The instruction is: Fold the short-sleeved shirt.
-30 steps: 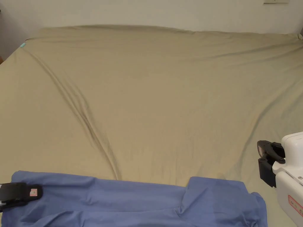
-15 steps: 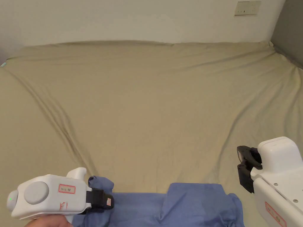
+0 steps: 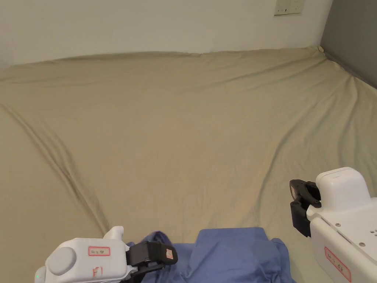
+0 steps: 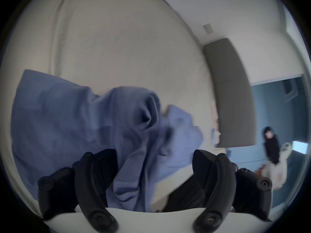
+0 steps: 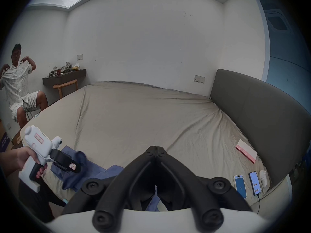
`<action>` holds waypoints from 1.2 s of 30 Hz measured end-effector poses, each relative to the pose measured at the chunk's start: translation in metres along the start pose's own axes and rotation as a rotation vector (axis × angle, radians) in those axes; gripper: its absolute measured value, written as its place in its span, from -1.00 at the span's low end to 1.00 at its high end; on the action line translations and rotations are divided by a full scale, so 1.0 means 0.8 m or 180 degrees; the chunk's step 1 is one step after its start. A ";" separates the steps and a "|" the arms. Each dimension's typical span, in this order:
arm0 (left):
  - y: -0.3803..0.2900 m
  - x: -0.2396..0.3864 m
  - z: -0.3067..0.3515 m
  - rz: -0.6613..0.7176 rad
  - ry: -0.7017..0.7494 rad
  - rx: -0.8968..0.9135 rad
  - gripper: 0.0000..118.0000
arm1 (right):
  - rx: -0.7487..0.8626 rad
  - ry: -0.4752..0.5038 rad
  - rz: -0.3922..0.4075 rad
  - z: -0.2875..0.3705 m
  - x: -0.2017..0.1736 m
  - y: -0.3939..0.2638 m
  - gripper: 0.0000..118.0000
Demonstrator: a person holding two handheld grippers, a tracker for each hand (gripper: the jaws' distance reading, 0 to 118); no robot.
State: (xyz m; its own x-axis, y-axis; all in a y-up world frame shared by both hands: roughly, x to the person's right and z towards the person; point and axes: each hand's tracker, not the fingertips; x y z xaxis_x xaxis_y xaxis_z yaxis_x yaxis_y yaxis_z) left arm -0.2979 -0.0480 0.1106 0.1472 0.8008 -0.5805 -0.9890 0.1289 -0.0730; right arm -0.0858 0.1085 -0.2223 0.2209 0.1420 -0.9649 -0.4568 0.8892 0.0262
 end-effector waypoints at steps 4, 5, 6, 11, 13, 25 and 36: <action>0.003 -0.004 0.051 -0.0343 0.0287 0.0545 0.55 | 0.0014 0.0025 -0.0023 -0.001 -0.004 0.002 -1.00; -0.004 0.012 0.059 -0.0422 0.0431 0.0659 0.40 | 0.0020 0.0034 -0.0019 -0.001 -0.005 0.002 -1.00; -0.006 0.014 0.067 -0.0533 0.0642 0.0774 0.08 | 0.0023 0.0042 -0.0011 -0.001 -0.007 0.003 -1.00; -0.031 0.020 0.052 -0.1433 0.1647 0.1192 -0.98 | 0.0029 0.0070 0.0041 0.001 -0.014 0.005 -1.00; -0.038 0.001 0.031 -0.1691 0.1790 0.1194 -1.00 | 0.0025 0.0073 0.0047 0.002 -0.015 0.005 -1.00; -0.120 0.026 -0.109 -0.2757 0.2451 0.0837 -1.00 | -0.0058 0.0040 0.0067 0.005 -0.011 0.000 -1.00; -0.151 0.052 -0.083 -0.2730 0.1151 0.0550 -1.00 | -0.0117 0.0066 0.0077 -0.002 -0.014 -0.002 -1.00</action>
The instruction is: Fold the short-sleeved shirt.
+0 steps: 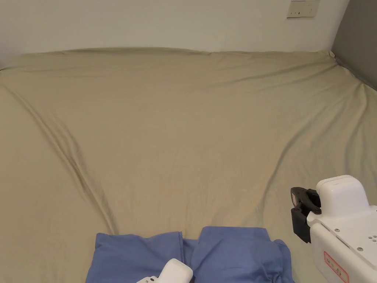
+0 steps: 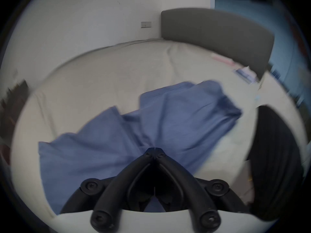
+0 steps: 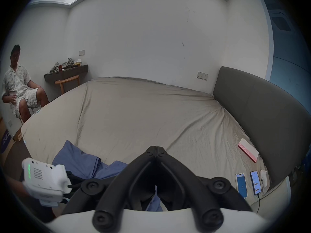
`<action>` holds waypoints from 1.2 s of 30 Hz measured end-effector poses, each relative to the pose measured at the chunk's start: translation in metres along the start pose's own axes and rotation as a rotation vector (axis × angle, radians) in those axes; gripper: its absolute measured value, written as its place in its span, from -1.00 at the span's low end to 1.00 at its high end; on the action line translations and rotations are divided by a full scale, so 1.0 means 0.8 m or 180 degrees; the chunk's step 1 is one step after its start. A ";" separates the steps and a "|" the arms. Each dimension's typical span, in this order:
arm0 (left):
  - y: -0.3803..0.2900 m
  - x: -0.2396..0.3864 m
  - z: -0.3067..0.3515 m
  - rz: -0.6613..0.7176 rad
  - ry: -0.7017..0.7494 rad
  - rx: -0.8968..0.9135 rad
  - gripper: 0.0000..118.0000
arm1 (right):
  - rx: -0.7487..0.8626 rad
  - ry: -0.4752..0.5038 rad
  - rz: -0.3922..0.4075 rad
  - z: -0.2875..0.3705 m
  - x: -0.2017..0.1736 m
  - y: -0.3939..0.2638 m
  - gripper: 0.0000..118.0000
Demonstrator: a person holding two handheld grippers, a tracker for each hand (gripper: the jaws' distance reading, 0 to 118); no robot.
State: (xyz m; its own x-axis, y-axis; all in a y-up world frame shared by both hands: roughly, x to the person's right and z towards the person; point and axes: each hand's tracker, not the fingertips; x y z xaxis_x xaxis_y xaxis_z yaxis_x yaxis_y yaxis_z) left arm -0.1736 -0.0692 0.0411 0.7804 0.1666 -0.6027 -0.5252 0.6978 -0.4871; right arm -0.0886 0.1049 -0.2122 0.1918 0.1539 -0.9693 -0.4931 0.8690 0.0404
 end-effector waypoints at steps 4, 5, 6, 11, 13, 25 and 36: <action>0.008 -0.053 0.050 0.0532 -0.0053 0.0246 -1.00 | -0.0002 0.0007 0.0024 -0.002 -0.001 0.003 -1.00; 0.003 -0.084 0.059 0.0770 -0.0063 0.0286 -0.99 | 0.0002 0.0010 0.0026 -0.003 -0.001 0.004 -1.00; 0.000 -0.114 0.071 0.1050 -0.0132 0.0331 -0.99 | 0.0007 0.0013 0.0031 -0.003 -0.002 0.005 -1.00; -0.031 -0.259 0.099 0.2244 -0.0623 0.0082 0.12 | 0.0000 0.0045 0.0072 -0.005 -0.007 0.006 -1.00; -0.039 -0.279 0.108 0.2421 -0.0670 0.0101 0.79 | -0.0018 0.0055 0.0092 -0.006 -0.009 0.005 -1.00; -0.057 -0.291 0.046 0.3176 -0.1535 0.0030 1.00 | -0.0105 0.0076 0.0179 -0.011 -0.021 0.002 -1.00; -0.025 -0.259 0.051 0.2688 -0.0740 -0.0249 -0.83 | -0.0071 0.0153 0.0232 -0.005 -0.030 0.010 -1.00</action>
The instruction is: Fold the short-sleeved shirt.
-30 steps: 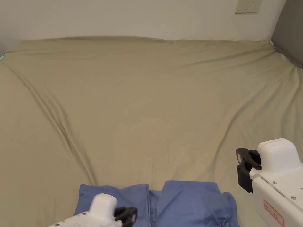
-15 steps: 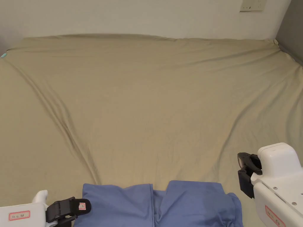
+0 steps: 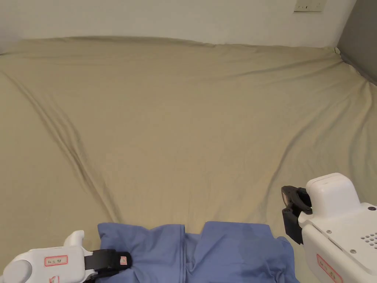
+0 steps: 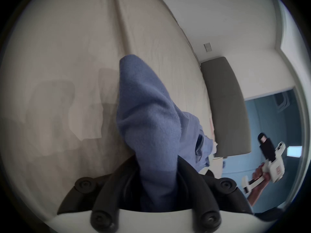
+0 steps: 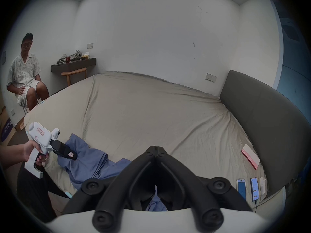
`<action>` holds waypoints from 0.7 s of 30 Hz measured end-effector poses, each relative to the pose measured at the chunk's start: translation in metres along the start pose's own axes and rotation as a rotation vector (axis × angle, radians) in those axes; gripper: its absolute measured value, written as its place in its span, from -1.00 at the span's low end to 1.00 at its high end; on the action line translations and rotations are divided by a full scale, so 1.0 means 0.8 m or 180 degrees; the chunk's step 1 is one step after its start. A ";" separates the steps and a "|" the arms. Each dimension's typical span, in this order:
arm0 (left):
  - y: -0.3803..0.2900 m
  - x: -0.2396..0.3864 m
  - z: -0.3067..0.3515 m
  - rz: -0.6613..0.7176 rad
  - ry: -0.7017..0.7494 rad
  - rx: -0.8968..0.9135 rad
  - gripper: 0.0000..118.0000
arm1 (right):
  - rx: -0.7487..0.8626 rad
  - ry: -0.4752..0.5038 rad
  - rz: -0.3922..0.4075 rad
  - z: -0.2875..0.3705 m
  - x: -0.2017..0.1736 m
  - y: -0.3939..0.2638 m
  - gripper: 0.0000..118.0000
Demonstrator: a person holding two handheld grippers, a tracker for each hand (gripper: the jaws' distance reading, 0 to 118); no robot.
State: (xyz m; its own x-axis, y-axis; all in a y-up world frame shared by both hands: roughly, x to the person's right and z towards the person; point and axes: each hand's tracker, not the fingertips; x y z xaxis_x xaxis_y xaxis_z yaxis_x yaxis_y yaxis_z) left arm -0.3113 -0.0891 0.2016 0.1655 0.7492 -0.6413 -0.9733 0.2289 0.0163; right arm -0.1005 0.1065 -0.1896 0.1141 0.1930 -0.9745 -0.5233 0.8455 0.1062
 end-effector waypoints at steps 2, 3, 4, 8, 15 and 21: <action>-0.004 0.009 0.022 -0.0184 0.0154 0.0020 -0.83 | 0.0009 -0.0004 0.0003 -0.002 0.000 0.002 -1.00; -0.004 0.008 0.035 -0.0226 0.0227 0.0078 -0.83 | 0.0011 -0.0003 0.0005 -0.002 -0.001 0.003 -1.00; -0.003 0.006 0.045 -0.0200 0.0189 0.0062 -0.83 | 0.0014 -0.0004 0.0004 -0.003 -0.001 0.004 -1.00; 0.009 -0.028 0.091 -0.0241 0.0463 0.0292 -0.83 | 0.0035 0.0010 0.0011 -0.003 -0.005 0.007 -1.00; 0.029 -0.013 0.193 -0.0543 0.1336 0.0677 -0.83 | 0.0055 0.0059 0.0042 -0.003 -0.012 0.012 -1.00; 0.059 0.011 0.224 -0.0736 0.1978 0.0559 -0.83 | 0.0067 0.0085 0.0045 -0.006 -0.014 0.015 -1.00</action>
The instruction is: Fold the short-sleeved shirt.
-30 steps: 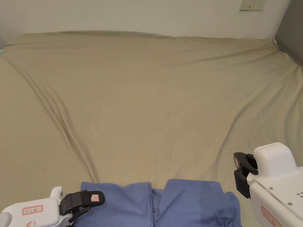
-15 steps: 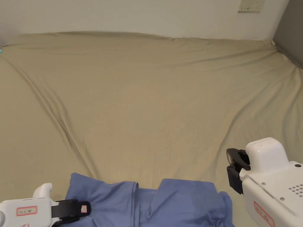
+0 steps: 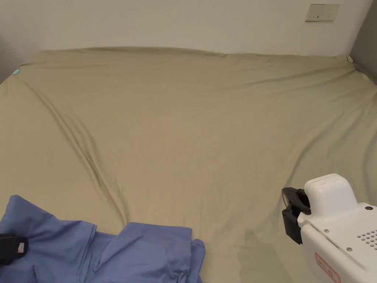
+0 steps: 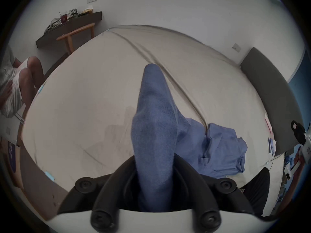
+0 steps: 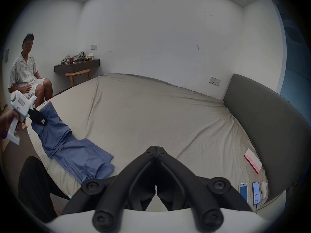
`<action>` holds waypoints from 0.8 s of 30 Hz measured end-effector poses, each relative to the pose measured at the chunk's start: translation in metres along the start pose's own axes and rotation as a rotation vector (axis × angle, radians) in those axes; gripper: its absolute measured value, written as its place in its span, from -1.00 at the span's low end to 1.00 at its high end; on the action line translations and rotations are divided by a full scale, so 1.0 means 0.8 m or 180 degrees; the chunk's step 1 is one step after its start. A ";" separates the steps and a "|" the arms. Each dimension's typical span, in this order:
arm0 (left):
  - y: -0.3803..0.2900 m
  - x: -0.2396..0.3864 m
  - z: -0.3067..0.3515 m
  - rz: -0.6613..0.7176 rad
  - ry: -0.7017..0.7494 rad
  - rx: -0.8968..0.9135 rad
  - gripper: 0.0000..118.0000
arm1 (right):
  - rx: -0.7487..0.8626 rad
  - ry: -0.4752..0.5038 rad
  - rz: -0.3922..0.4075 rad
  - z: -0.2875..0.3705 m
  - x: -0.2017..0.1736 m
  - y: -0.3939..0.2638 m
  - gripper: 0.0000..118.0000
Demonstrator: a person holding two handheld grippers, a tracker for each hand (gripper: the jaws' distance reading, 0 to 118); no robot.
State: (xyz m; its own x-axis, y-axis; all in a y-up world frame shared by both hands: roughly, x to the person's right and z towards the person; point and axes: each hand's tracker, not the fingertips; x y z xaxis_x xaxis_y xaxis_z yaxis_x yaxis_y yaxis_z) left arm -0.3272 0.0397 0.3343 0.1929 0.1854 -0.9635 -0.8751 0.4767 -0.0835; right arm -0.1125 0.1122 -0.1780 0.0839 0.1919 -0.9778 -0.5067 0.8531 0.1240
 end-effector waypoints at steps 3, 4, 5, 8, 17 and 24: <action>0.000 0.040 -0.007 -0.0298 -0.0134 -0.0038 -0.83 | -0.0010 0.0001 0.0016 -0.002 -0.002 0.000 -1.00; -0.003 0.064 -0.010 -0.0335 -0.0152 -0.0066 -0.83 | -0.0015 0.0004 0.0020 -0.003 -0.003 0.000 -1.00; -0.004 0.083 -0.016 -0.0357 -0.0199 -0.0084 -0.83 | -0.0021 0.0008 0.0016 -0.003 -0.004 -0.001 -1.00; -0.010 0.141 -0.040 -0.0375 -0.0598 -0.0214 -0.83 | -0.0038 0.0023 0.0011 -0.002 -0.005 -0.004 -1.00; -0.070 0.296 -0.143 -0.0747 -0.0828 -0.0679 -0.83 | -0.0107 -0.0054 0.0007 0.000 0.005 -0.016 -1.00; -0.099 0.325 -0.157 -0.0846 -0.0525 -0.0562 -0.64 | -0.0136 -0.0067 0.0013 -0.003 0.009 -0.019 -1.00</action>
State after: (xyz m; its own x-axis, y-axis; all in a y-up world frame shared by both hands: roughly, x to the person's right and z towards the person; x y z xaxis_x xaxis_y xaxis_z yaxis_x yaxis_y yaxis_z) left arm -0.2639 -0.0580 0.0587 0.4806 0.2180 -0.8494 -0.8451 0.3737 -0.3823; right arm -0.1060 0.0996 -0.1873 0.0996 0.2058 -0.9735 -0.5433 0.8309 0.1201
